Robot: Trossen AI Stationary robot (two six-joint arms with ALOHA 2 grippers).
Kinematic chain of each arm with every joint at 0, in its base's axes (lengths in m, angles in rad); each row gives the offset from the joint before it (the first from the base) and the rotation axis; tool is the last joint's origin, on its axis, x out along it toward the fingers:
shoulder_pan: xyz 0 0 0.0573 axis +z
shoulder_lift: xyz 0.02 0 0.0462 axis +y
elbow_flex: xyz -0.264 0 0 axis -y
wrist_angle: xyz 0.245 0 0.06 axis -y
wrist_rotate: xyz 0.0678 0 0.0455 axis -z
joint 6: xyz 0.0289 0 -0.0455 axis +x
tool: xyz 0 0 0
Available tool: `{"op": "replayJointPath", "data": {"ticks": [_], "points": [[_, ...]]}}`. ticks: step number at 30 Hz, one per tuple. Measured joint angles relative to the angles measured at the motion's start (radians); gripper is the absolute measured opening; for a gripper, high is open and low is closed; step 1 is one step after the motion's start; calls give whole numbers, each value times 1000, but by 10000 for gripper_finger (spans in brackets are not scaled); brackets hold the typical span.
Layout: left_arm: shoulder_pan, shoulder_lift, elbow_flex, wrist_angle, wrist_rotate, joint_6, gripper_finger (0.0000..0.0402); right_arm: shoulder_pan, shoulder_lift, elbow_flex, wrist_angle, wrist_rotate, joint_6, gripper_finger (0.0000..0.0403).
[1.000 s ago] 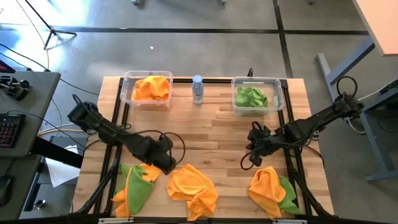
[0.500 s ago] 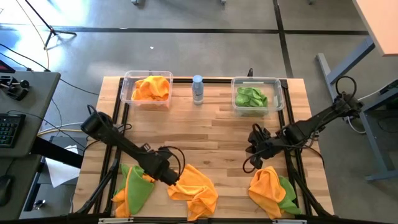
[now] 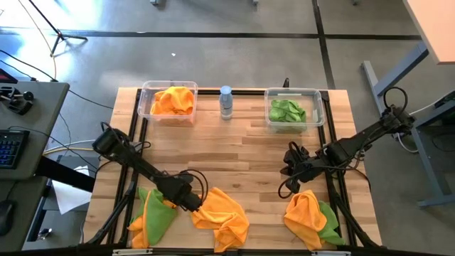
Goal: Sort microfiber towel by color & place in baskets
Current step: Put the orange towel into the left transparent bin
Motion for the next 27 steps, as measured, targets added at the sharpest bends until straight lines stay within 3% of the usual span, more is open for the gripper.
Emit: {"op": "replayJointPath", "data": {"ticks": [4, 7, 15, 21, 27], "points": [[-8, 0, -26, 31, 22, -52, 213, 0, 0, 0, 1, 0, -18, 0], [-9, -11, -26, 39, 23, -74, 182, 0, 0, 0, 2, 0, -26, 0], [-11, -102, -33, -8, 37, -149, 14, 0, 0, 0, 6, 27, -52, 0], [-20, -251, -28, -90, 12, -242, 4, 0, 0, 0, 5, 28, -66, 0], [-63, -390, 91, -245, -215, -345, 1, 0, 0, 0, 8, 41, -78, 0]]}}
